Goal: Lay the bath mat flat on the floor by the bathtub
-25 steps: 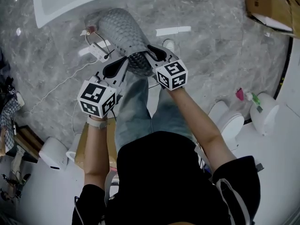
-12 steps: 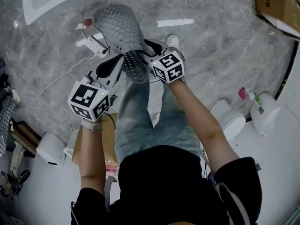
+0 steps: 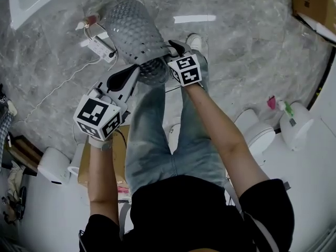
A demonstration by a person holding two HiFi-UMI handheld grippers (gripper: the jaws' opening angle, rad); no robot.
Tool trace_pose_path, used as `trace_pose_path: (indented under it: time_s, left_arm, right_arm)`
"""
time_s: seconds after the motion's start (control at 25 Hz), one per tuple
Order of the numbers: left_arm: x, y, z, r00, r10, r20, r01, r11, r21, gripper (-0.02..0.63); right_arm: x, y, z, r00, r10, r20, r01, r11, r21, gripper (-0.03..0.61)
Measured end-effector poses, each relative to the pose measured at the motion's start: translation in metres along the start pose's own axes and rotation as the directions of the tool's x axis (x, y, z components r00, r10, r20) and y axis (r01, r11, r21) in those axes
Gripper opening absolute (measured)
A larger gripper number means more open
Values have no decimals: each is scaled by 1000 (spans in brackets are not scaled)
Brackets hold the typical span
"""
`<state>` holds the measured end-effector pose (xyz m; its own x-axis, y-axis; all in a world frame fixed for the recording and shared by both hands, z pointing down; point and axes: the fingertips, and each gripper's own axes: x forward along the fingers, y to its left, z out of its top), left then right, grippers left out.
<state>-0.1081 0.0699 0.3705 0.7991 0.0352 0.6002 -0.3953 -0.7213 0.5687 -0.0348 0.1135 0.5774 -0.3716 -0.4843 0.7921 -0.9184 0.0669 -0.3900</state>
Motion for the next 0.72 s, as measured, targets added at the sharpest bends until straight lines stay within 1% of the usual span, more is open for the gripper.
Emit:
trace_pose_path:
  time_s: [0.04,0.08,0.12,0.16,0.24,0.32,0.52,0.6,0.72]
  left_arm:
    - [3,4,-3,1000,-1,-4,1,1000,-8,17]
    - [6,9,-6,1000,2,-7,-2,1000,-19,17]
    - [10,14,-9,1000,8,-9,-8,1000,-31,17]
    - [13,20,-12,1000,16,-10,-17,999,-41,17]
    - [19,34,-17,999,34,-13,-35,998,-53,17]
    - [27,48,-23,998,47,-30,-48,998,-49,17]
    - [53,69,-41,996,50,-72,-54,997,-60,18]
    - [62,78,-45,994,62,-93,-65,997,-32,18]
    - [76,94,-42,989,87,-117,-83,996,39,18]
  right_arm:
    - [0,-12,-2,999,-43,-4,43,999,1,157]
    - [-1,-23,-3,997,-75,-6,75,997,1,98]
    - [-4,-31,-2,995,-97,-8,97,995,-5,70]
    - [-6,-38,0,994,-112,-13,112,993,-22,57]
    - [-10,-50,1,991,-132,-33,130,989,-73,52]
    - [-13,-63,4,987,-153,-48,148,983,-105,51]
    - [-31,-97,19,976,-205,-67,197,974,-111,54]
    - [-35,-106,30,973,-220,-75,208,968,-143,54]
    - [-37,-119,51,968,-237,-87,215,955,-206,54]
